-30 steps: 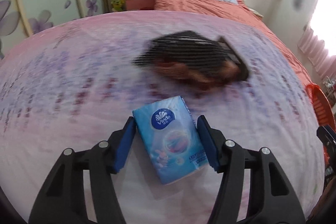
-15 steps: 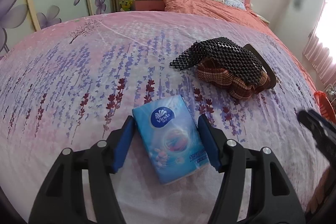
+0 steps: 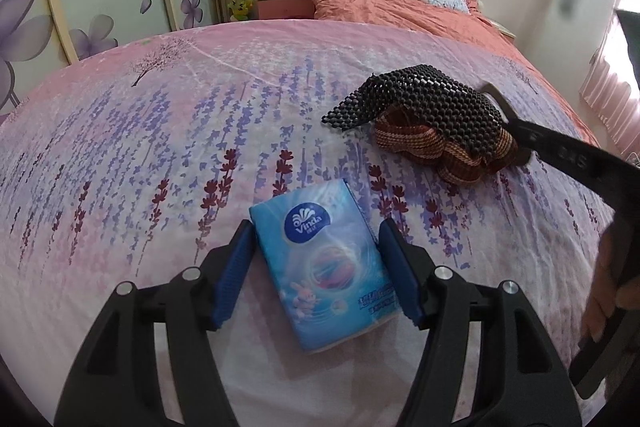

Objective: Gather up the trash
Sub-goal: 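Grasp the blue tissue pack with the left tool while the right tool grasps the brown hair clip, then lift the tissue pack and hair clip off the bed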

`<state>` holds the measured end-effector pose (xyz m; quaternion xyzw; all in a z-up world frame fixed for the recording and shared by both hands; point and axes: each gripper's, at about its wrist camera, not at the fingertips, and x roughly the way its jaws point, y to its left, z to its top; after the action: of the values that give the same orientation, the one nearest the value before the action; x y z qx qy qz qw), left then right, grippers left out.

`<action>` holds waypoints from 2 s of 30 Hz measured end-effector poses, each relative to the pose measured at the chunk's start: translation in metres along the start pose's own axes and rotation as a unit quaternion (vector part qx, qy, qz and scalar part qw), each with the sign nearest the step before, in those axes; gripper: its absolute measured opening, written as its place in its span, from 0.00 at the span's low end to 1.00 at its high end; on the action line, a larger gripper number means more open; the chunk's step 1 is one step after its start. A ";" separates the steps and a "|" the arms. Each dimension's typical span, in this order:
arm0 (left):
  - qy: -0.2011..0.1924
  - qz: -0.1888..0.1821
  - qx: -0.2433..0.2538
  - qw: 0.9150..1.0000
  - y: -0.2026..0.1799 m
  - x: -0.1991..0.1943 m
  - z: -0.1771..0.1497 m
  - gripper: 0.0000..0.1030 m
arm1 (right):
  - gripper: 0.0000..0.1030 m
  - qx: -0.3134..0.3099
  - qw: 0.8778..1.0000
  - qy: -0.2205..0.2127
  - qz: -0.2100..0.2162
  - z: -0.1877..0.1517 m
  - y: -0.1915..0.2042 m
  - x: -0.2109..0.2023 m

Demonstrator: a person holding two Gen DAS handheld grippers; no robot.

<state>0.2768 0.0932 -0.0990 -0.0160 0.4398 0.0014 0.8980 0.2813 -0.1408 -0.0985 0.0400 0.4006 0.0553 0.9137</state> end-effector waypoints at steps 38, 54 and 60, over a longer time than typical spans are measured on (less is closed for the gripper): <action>0.000 -0.049 0.064 0.997 -0.016 -0.009 -0.013 0.60 | 0.13 -0.028 0.993 -0.004 -0.114 -0.068 -0.048 -0.064; 0.008 -0.016 0.048 0.999 -0.014 -0.023 -0.028 0.65 | 0.17 -0.002 0.995 0.009 -0.096 -0.072 -0.054 -0.065; 0.003 -0.021 0.049 0.999 -0.014 -0.026 -0.035 0.54 | 0.15 0.003 0.996 0.008 -0.085 -0.071 -0.059 -0.065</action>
<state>0.2337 0.0787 -0.0996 0.0187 0.4414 -0.0387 0.8963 0.1892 -0.2054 -0.1064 0.0086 0.4102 -0.0232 0.9117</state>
